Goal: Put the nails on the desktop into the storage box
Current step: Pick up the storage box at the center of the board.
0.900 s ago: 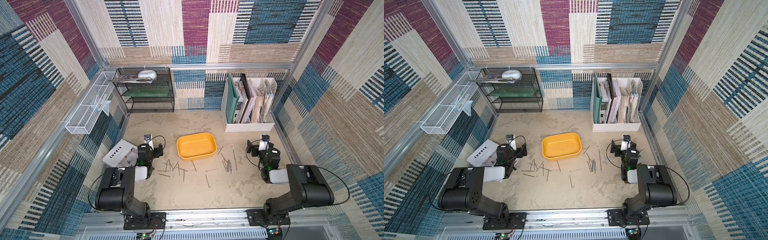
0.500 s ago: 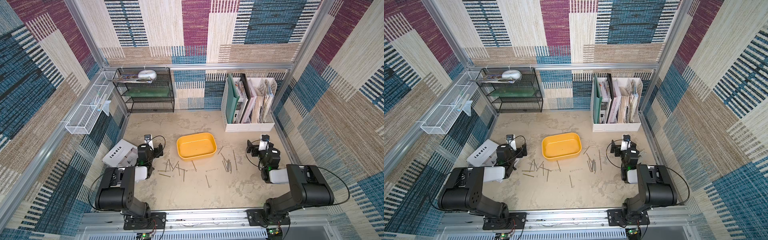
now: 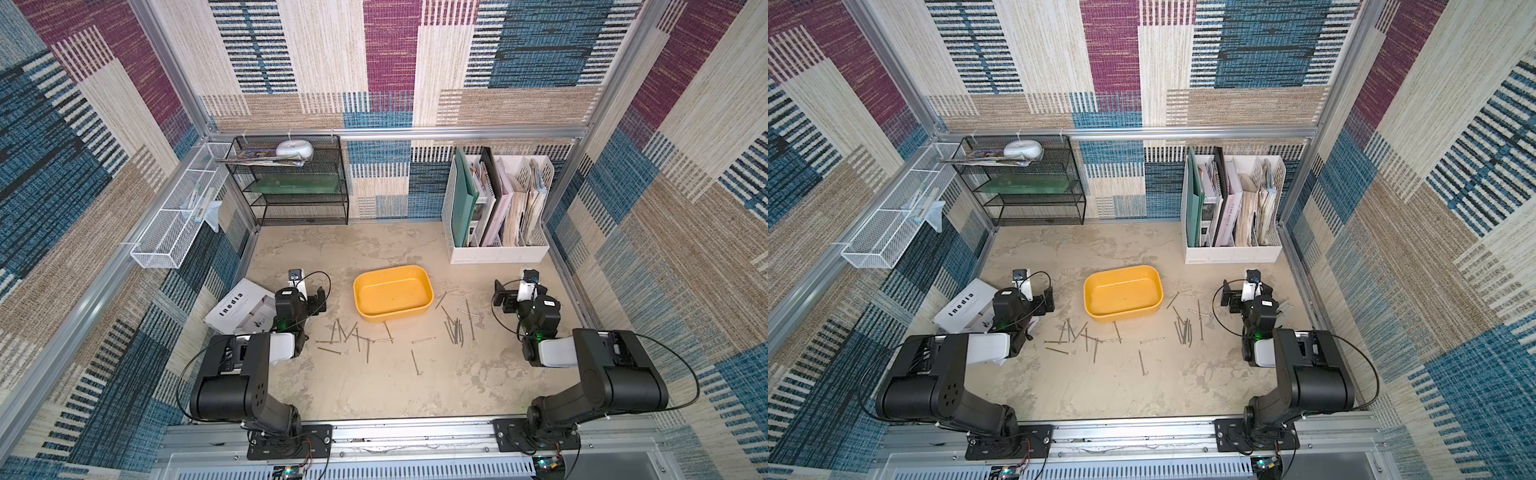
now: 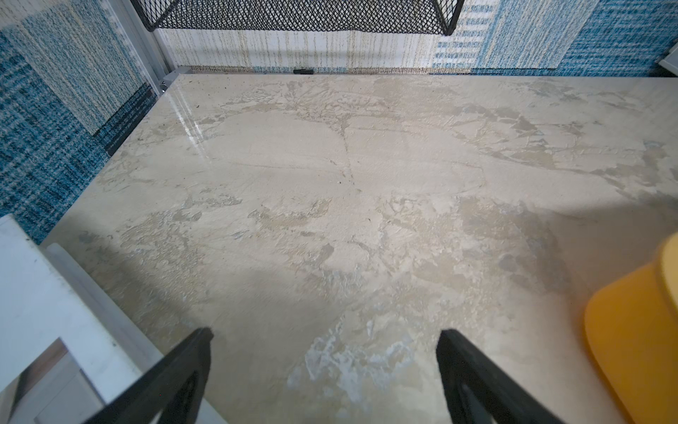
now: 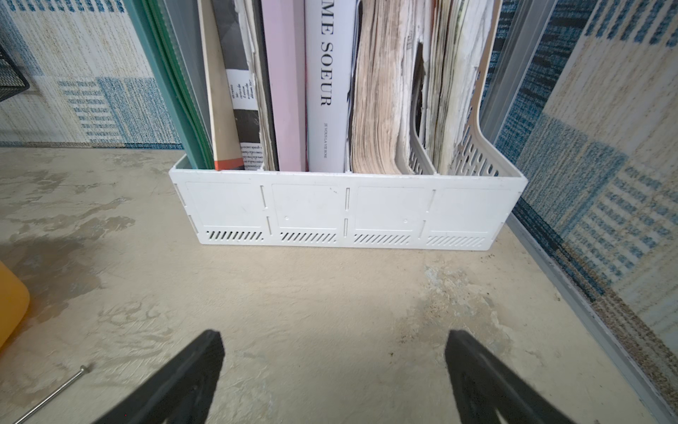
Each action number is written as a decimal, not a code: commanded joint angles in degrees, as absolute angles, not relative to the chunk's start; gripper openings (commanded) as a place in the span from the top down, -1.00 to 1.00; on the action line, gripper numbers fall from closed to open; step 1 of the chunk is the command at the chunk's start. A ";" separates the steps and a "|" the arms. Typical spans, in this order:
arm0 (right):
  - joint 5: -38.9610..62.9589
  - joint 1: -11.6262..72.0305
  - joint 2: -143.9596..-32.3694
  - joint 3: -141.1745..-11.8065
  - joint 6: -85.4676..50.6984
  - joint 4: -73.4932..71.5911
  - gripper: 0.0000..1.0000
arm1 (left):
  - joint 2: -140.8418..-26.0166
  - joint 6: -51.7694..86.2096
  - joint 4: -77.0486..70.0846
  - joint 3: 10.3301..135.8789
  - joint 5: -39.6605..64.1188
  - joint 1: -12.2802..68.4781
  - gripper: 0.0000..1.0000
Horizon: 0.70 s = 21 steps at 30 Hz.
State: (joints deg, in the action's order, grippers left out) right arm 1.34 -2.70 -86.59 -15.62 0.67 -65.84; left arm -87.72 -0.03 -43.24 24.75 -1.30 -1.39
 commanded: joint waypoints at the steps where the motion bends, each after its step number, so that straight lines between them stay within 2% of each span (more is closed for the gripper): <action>1: 1.49 -2.65 -86.40 -15.82 0.73 -65.71 -0.99 | -87.71 0.09 -43.86 24.97 -0.44 -1.43 -0.98; 11: 2.94 -2.86 -85.69 -16.57 0.73 -64.79 -0.98 | -87.41 -0.20 -43.80 25.26 0.58 -1.55 -0.98; 13: 4.83 -2.72 -82.18 -23.39 1.70 -51.36 -0.98 | -84.17 -1.16 -32.91 30.15 0.65 -0.75 -0.94; 15: 2.92 -2.75 -80.96 -30.87 -0.37 -39.48 -0.98 | -80.84 -0.42 -17.72 37.55 -4.83 1.16 -0.92; 18: 7.80 -2.15 -82.30 -40.85 -3.46 -27.21 -0.99 | -77.72 6.27 -7.83 45.14 -1.97 2.66 -0.98; 21: 5.89 1.50 -84.34 -47.98 -5.01 -16.50 -0.99 | -77.46 8.69 4.75 53.92 0.25 7.15 -0.98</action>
